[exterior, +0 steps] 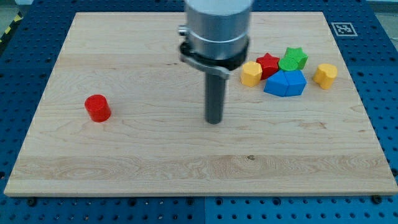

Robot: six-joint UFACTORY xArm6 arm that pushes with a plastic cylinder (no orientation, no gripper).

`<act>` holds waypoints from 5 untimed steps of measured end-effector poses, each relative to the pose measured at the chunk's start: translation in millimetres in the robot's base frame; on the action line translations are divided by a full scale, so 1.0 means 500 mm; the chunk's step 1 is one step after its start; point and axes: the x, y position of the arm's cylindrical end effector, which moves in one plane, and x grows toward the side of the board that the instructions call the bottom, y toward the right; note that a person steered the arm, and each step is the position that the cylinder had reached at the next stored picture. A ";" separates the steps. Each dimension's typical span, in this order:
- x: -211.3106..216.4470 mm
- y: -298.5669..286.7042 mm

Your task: Nudge the blue cube along with blue triangle left a bir

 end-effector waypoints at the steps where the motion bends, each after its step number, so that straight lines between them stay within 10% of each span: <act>1: 0.000 0.005; 5: 0.000 0.308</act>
